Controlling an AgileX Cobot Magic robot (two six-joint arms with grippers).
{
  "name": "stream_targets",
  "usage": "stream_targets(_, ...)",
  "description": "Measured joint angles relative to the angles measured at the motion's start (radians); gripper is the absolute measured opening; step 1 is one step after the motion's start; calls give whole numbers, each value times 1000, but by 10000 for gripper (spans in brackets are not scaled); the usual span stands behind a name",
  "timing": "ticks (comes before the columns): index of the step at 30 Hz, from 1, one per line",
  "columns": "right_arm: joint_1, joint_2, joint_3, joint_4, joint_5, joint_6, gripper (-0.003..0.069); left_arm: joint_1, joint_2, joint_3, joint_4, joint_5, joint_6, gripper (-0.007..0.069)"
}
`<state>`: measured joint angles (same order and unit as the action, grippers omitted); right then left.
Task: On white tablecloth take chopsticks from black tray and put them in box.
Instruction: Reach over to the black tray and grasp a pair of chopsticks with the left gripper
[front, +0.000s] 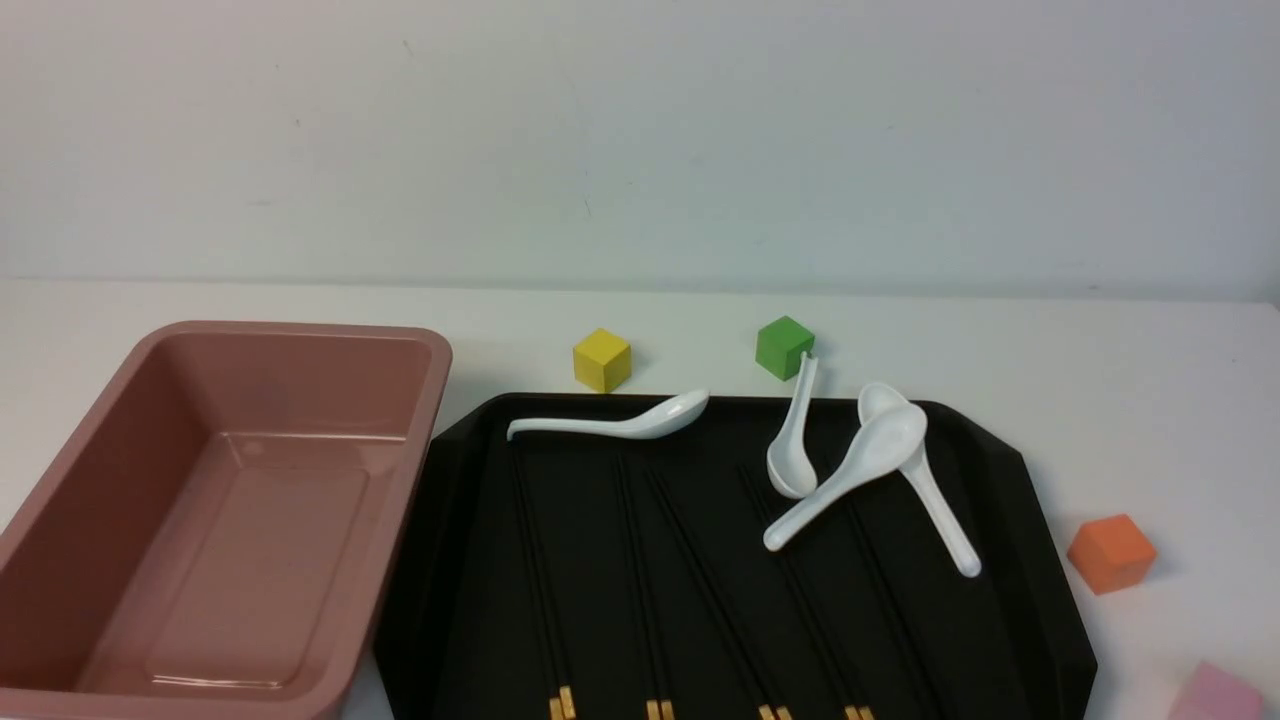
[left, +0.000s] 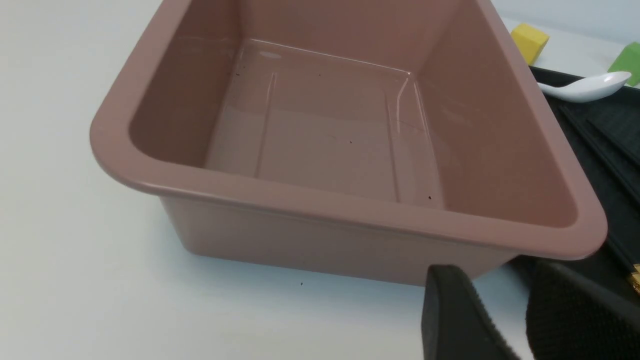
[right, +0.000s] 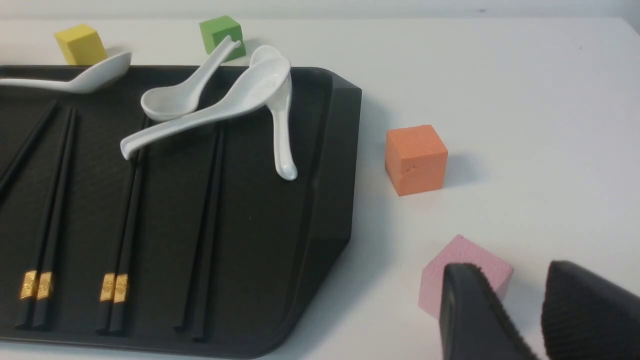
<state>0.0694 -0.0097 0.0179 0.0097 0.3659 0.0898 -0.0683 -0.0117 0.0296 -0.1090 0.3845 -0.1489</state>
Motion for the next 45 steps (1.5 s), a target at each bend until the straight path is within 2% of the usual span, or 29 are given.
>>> stream_targets(11,0,0,0,0,0,0,240,0,0,0,0,0,0,239)
stream_targets(14,0,0,0,0,0,0,240,0,0,0,-49,0,-23,239)
stream_targets(16,0,0,0,0,0,0,240,0,0,0,-147,0,-81,239)
stream_targets(19,0,0,0,0,0,0,240,0,0,0,-422,0,-252,239)
stream_targets(20,0,0,0,0,0,0,240,0,0,0,-440,0,-263,239)
stream_targets(21,0,0,0,0,0,0,240,0,0,0,-588,-5,-349,239)
stream_targets(24,0,0,0,0,0,0,240,0,0,0,-763,-20,-423,239)
stream_targets(28,0,0,0,0,0,0,240,0,0,0,-891,-51,-443,239)
stream_targets(31,0,0,0,0,0,0,240,0,0,0,-990,-110,-445,239)
stream_targets(34,0,0,0,0,0,0,240,0,0,0,-1020,-186,-434,239)
stream_targets(36,0,0,0,0,0,0,240,0,0,-8,-1021,-228,-403,239)
stream_targets(38,0,0,0,0,0,0,240,0,0,-70,-1017,-245,-308,221)
stream_targets(40,0,0,0,0,0,0,240,0,20,-163,-999,-215,-202,166)
stream_targets(42,0,0,0,0,0,0,240,0,53,-209,-985,-182,-156,136)
stream_targets(43,0,0,0,0,0,0,240,0,158,-299,-926,-76,-85,66)
stream_targets(45,0,0,0,0,0,0,240,0,226,-342,-894,-20,-67,36)
